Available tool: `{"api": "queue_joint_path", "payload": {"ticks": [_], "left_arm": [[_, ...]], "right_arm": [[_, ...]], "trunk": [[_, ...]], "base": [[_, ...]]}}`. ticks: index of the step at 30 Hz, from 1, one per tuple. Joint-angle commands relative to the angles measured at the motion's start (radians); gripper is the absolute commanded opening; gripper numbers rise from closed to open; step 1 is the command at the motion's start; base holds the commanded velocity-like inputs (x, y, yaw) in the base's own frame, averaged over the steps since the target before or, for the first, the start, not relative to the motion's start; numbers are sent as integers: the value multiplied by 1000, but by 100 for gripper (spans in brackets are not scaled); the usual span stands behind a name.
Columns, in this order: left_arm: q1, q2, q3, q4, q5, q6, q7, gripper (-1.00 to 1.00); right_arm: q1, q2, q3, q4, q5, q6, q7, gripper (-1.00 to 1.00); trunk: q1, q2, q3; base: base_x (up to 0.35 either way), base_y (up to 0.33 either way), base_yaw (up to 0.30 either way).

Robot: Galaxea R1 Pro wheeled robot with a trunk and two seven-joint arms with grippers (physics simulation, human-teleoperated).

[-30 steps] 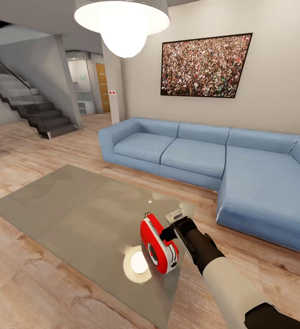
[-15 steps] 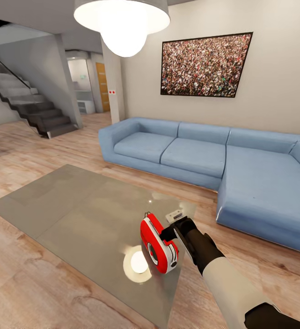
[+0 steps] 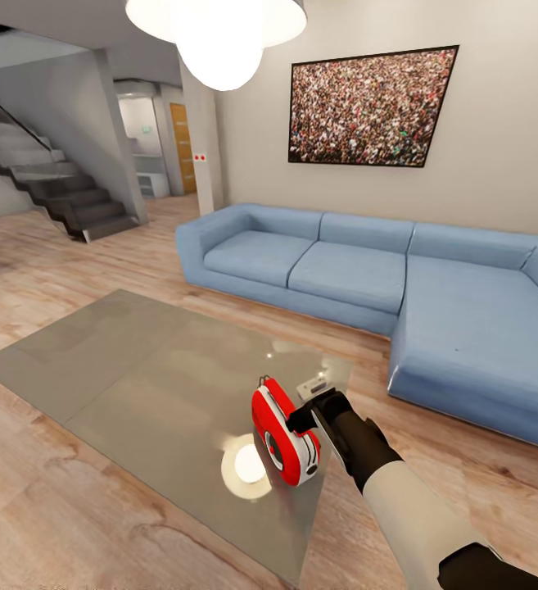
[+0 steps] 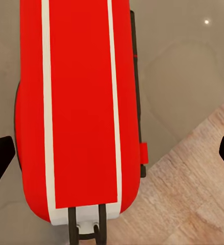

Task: Turn on the radio receiver that's on the table in the living room.

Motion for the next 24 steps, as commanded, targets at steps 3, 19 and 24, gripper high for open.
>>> {"api": "queue_joint_path", "payload": {"ticks": [3,19,24], "left_arm": [[0,1,-1,2,0,0,0,100],[0,2,-1,3,0,0,0,100],[0,2,-1,3,0,0,0,100]], "right_arm": [[0,0,0,0,0,0,0,100],[0,0,0,0,0,-1,0,100],[0,0,0,0,0,-1,1,100]], "trunk": [[0,0,-5],[0,0,-30],[0,0,-38]], "base": [[0,0,0],[0,0,0],[0,0,0]]}}
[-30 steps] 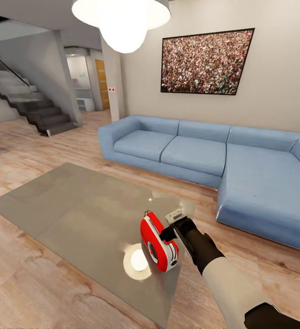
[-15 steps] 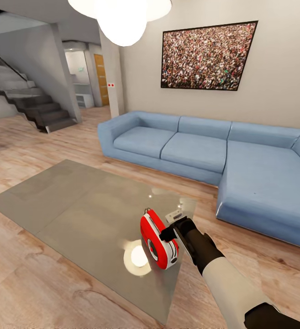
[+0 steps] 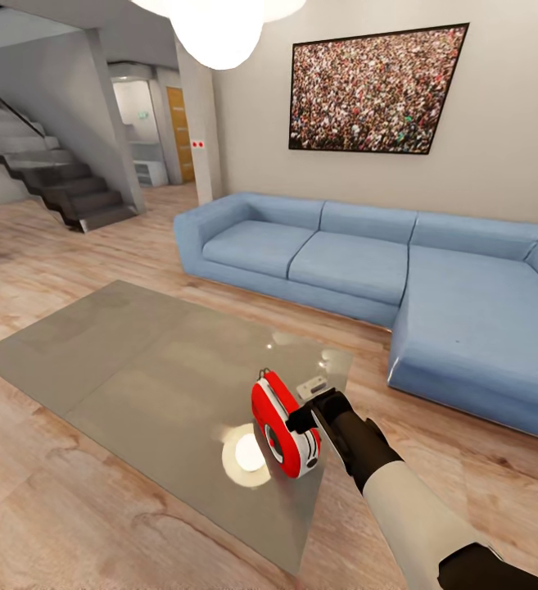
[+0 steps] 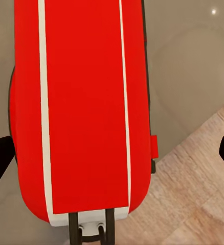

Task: Turn on the radio receiver that's on the table in the living room.

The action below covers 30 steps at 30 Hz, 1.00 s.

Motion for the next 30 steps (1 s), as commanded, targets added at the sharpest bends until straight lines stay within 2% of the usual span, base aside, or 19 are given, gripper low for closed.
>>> {"api": "queue_joint_path", "payload": {"ticks": [1,8,30], "left_arm": [[0,0,0,0,0,0,0,100],[0,0,0,0,0,0,0,100],[0,0,0,0,0,0,0,100]], "right_arm": [[0,0,0,0,0,0,0,100],[0,0,0,0,0,0,0,100],[0,0,0,0,0,0,-1,100]], "trunk": [[0,0,-2],[0,0,-11],[0,0,-21]], "base": [[0,0,0],[0,0,0],[0,0,0]]}}
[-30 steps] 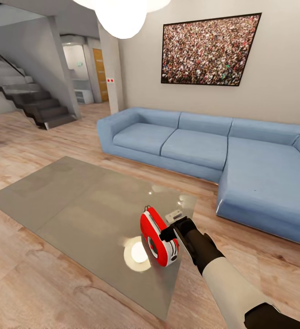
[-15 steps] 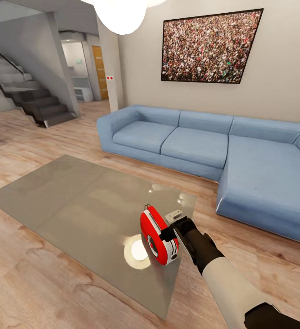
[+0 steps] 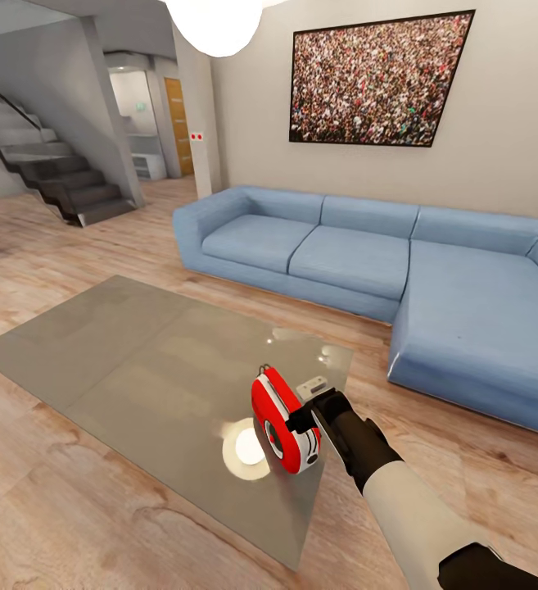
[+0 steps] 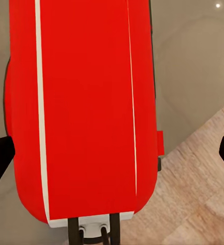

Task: Turn on the radio receiver that's on the table in the living room.

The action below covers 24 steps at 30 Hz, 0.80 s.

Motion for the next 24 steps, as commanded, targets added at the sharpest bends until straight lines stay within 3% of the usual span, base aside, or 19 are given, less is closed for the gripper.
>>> {"api": "queue_joint_path", "payload": {"ticks": [1,15,16,24], "left_arm": [[0,0,0,0,0,0,0,100],[0,0,0,0,0,0,0,100],[0,0,0,0,0,0,0,100],[0,0,0,0,0,-1,0,100]], "right_arm": [[0,0,0,0,0,0,0,100],[0,0,-3,1,0,-22,0,100],[0,0,-4,1,0,-24,0,-100],[0,0,-5,2,0,-27,0,-100]], "trunk": [[0,0,0],[0,0,0],[0,0,0],[0,0,0]], "base": [[0,0,0],[0,0,0],[0,0,0],[0,0,0]]}}
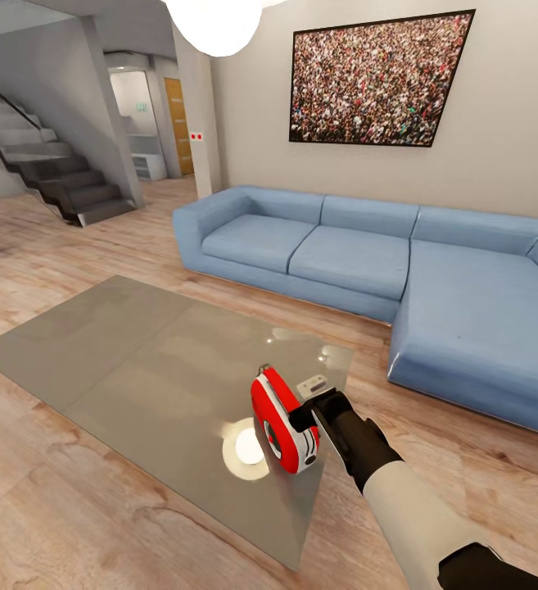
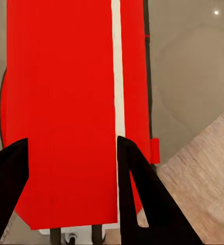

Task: Turn on the radio receiver that's on the table in the living room.

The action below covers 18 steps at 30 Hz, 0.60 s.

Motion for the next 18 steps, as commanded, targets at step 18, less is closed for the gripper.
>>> {"api": "queue_joint_path", "payload": {"ticks": [18], "left_arm": [[0,-1,0,0,0,-1,-1,100]], "right_arm": [[0,0,1,0,-2,0,0,-100]], "trunk": [[0,0,0]], "base": [[0,0,0]]}}
